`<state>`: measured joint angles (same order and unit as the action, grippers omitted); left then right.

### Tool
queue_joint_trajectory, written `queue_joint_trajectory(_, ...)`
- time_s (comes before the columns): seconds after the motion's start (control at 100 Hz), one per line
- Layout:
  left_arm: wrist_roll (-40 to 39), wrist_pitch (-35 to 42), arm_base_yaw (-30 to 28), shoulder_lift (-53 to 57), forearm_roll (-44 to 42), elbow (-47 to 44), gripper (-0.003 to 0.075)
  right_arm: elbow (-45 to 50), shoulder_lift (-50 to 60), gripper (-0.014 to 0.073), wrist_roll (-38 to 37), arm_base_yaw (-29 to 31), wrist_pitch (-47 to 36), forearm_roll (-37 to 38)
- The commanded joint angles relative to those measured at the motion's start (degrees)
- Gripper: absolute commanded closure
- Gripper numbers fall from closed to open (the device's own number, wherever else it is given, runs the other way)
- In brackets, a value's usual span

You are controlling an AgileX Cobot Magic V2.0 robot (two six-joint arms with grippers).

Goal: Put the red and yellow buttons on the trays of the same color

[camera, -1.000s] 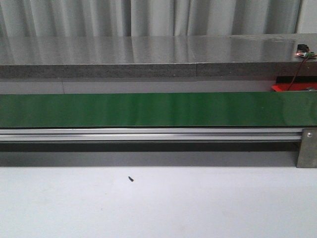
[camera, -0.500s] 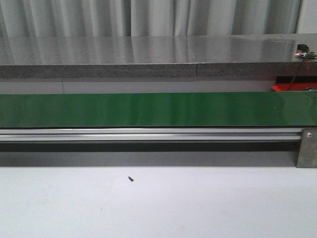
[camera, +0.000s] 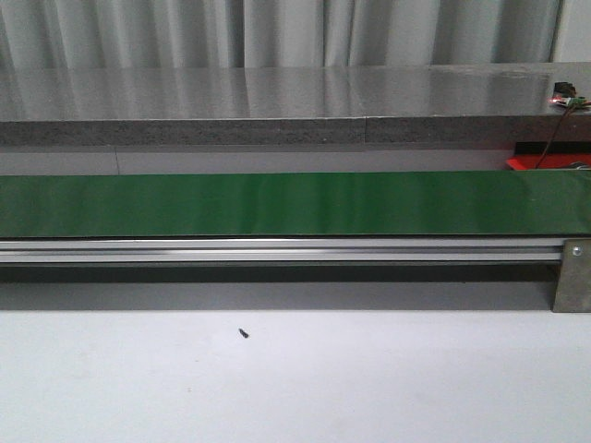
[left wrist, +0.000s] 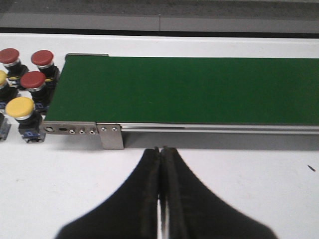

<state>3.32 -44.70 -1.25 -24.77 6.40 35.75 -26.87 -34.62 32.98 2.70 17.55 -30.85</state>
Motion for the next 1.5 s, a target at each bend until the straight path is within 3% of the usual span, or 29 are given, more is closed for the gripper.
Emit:
queue_joint_trajectory(0.0, -2.45, 5.93, -0.19, -4.96, -0.96, 4.21, 0.0740, -1.44, 0.19, 0.0660, 0.30, -0.01, -3.45, -1.05)
queue_joint_trajectory(0.25, -6.03, 11.16, -2.16, -16.82, -1.08, 8.99, 0.0740, -1.44, 0.19, 0.0660, 0.30, -0.01, -3.45, -1.05)
queue_joint_trajectory(0.69, -5.93, 12.25, -19.28, -37.22, 0.94, 17.05, 0.0726, -1.44, 0.19, 0.0660, 0.30, -0.01, -3.45, -1.05)
queue_joint_trajectory(0.79, -5.48, 9.86, -22.25, -42.85, 1.03, 20.30, 0.0630, -1.44, 0.19, 0.0660, 0.30, -0.01, -3.45, -1.05)
queue_joint_trajectory(0.98, -5.48, 7.12, -24.18, -52.36, 1.67, 26.60, 0.0199, -1.44, 0.19, 0.0660, 0.30, -0.01, -3.45, -1.05)
queue_joint_trajectory(1.05, -5.48, 5.56, -24.18, -55.78, 1.67, 28.95, 0.0113, -1.44, 0.19, 0.0660, 0.30, -0.01, -3.45, -1.05)
queue_joint_trajectory(1.49, -7.09, 0.13, -26.28, -73.70, 3.64, 40.97, 0.0154, -1.44, 0.19, 0.0660, 0.30, -0.01, -3.45, -1.05)
